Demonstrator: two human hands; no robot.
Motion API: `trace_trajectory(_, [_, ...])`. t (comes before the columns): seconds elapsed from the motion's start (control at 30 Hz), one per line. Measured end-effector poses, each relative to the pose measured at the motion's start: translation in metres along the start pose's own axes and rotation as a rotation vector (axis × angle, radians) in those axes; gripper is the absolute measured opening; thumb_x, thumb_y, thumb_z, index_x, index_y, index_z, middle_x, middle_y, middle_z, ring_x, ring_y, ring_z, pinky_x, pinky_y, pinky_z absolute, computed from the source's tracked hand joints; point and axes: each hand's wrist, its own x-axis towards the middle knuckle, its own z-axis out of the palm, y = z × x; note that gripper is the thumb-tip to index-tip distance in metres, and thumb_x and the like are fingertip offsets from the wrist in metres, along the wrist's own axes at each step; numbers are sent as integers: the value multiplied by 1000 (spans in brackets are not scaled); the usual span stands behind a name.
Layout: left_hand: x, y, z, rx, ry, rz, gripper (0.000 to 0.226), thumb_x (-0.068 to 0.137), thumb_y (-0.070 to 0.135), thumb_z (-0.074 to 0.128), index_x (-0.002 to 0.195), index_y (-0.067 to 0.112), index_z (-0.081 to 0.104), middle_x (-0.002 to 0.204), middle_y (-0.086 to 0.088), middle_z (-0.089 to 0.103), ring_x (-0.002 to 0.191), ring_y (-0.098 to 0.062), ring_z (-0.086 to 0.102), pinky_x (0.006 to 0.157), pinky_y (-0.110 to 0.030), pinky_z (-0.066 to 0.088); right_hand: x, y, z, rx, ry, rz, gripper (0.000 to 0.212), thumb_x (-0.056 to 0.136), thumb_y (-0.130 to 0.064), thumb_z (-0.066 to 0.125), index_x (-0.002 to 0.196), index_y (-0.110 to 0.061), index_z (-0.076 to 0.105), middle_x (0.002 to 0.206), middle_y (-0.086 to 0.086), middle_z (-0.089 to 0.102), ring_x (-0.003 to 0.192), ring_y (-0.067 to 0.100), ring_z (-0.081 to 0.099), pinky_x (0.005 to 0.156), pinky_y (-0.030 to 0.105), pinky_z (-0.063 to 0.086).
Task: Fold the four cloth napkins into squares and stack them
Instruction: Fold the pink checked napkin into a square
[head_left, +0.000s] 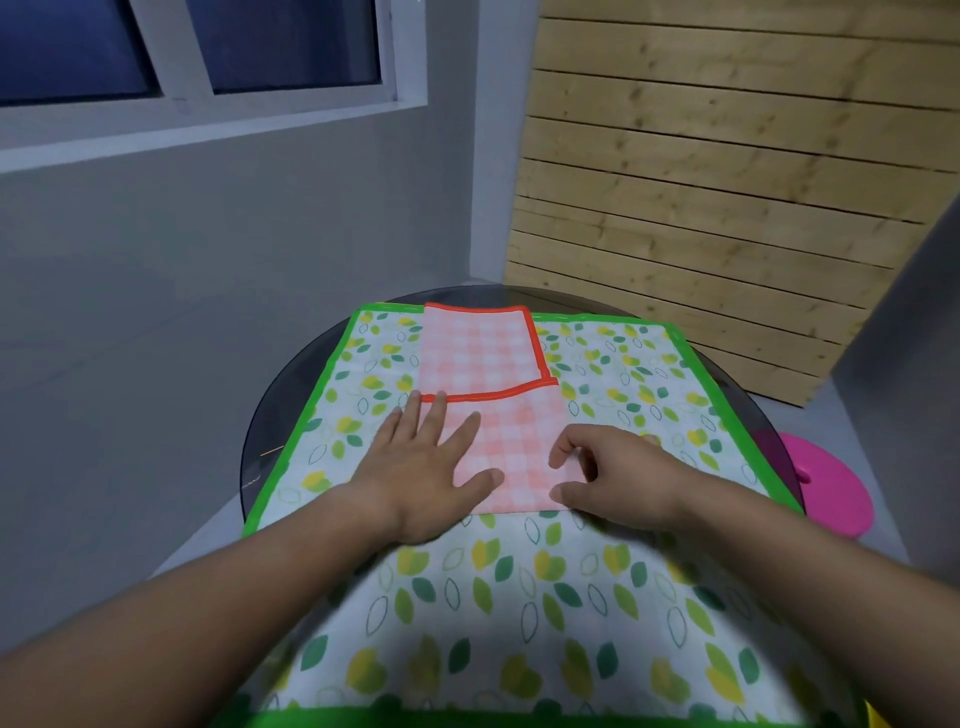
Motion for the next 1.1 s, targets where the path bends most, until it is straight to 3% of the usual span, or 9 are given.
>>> trace_trajectory(0.1, [-1,0,2,-8,6,6,82,85,81,4,155,41,-13,162,-5,-27,148,-28,-30,123,-47,-9,-2,-4,-1,-211,129,-27,39,85,-54,60,121,-39,55,119,-4,49,120,19,38,104,38,25])
trace_trajectory(0.2, [0,0,3,9,9,14,79,88,78,4,155,39,-14,162,-6,-26,148,-29,-28,123,-48,-9,0,-19,7,-255,203,-194,52,96,-51,43,145,-38,38,163,-2,9,150,22,0,119,43,4])
trace_trajectory(0.27, [1,1,3,14,14,18,77,90,75,5,155,38,-14,163,-7,-25,149,-29,-27,122,-48,-10,4,-27,22,-264,94,-274,57,102,-46,28,156,-30,16,165,-4,-9,151,17,-16,121,39,-9])
trace_trajectory(0.37, [0,0,3,10,20,20,74,93,71,6,156,37,-13,163,-7,-24,149,-29,-27,122,-49,-10,10,-19,41,-315,-46,-261,62,103,-47,15,156,-22,-5,163,-2,-18,148,13,-24,122,38,-12])
trace_trajectory(0.63, [0,-2,3,-2,20,27,78,89,76,4,155,38,-14,163,-5,-26,148,-28,-28,122,-49,-9,10,13,30,-404,-99,-182,68,101,-54,9,154,-20,-17,159,-8,-28,144,6,-31,121,40,-15])
trace_trajectory(0.87, [-6,-6,-1,-116,72,82,81,93,74,14,159,30,-2,165,-4,-19,149,-22,-26,123,-43,-12,7,20,14,-279,-84,-212,72,98,-61,26,157,-28,-1,163,-15,-13,146,-3,-16,122,33,-12])
trace_trajectory(0.93, [-13,-10,-6,-154,168,155,76,95,70,24,157,26,18,167,-5,1,153,-21,-8,124,-40,-2,6,17,11,-217,-44,-225,76,94,-66,35,157,-30,12,164,-14,-3,149,0,-8,123,32,-6])
trace_trajectory(1.0, [-21,-15,-14,-191,260,255,67,92,69,38,144,27,40,158,0,29,147,-19,19,121,-39,19,4,14,9,-164,21,-266,76,86,-70,49,150,-33,30,164,-13,8,150,4,2,123,31,4])
trace_trajectory(1.1, [-32,-20,-24,-245,288,339,57,84,69,55,127,32,57,133,13,49,128,-9,37,110,-33,33,0,8,5,-62,90,-339,57,74,-66,69,121,-39,55,156,-16,31,146,4,19,120,33,23])
